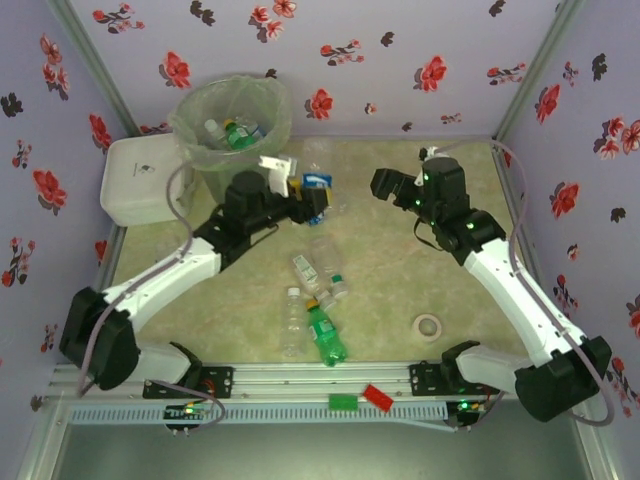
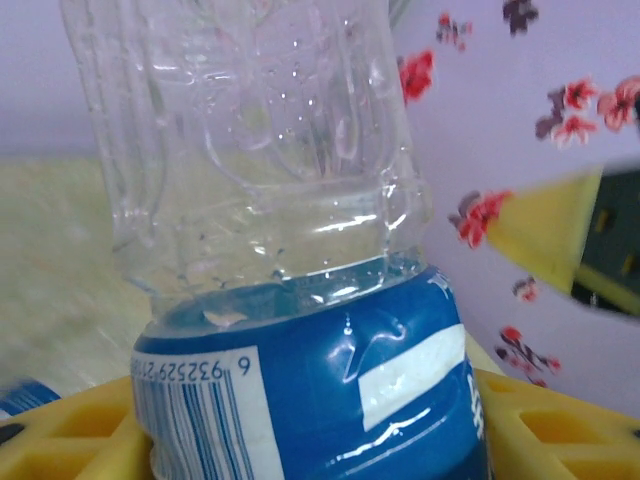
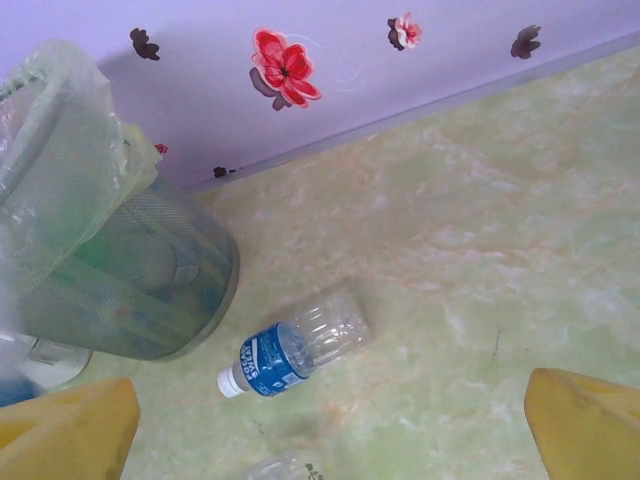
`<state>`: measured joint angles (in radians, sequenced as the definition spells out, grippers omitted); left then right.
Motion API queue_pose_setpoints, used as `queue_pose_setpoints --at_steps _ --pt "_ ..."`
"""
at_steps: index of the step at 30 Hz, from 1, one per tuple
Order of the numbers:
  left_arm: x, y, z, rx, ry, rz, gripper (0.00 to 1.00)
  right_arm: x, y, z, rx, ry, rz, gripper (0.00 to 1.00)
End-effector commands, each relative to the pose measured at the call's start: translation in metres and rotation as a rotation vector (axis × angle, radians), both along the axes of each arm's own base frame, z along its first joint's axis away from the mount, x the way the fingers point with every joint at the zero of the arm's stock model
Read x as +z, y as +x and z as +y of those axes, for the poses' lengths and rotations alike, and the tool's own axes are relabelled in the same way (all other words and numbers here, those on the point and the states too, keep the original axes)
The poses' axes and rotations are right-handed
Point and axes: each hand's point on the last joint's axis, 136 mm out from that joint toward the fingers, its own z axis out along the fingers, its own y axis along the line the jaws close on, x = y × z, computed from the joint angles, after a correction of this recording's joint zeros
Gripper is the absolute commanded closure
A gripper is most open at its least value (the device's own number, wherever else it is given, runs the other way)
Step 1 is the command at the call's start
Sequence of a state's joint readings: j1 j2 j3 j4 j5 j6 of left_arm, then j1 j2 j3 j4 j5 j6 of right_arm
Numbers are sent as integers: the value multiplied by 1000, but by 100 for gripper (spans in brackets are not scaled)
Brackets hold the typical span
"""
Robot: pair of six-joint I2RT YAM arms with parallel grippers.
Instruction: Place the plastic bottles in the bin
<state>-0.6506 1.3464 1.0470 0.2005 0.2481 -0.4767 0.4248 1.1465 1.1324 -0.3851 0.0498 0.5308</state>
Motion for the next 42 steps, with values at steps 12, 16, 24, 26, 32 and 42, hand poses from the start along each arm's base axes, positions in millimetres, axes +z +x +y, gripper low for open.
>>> queue_pose_setpoints --at_steps 12,16,24,26,32,42 --pt "91 109 150 442 212 -102 100 -95 -24 -19 -120 45 194 0" --pt "79 138 173 510 257 -35 100 -88 -32 -23 -105 47 138 0" --pt "35 173 184 537 412 80 100 -65 -40 -27 -92 61 54 0" --pt "28 180 185 537 432 88 98 -63 -41 -25 -80 62 61 0" --pt "16 192 182 515 473 137 45 -65 -48 -22 -52 77 81 0" --pt "41 176 183 524 425 95 0 -67 -52 -13 2 108 40 0"
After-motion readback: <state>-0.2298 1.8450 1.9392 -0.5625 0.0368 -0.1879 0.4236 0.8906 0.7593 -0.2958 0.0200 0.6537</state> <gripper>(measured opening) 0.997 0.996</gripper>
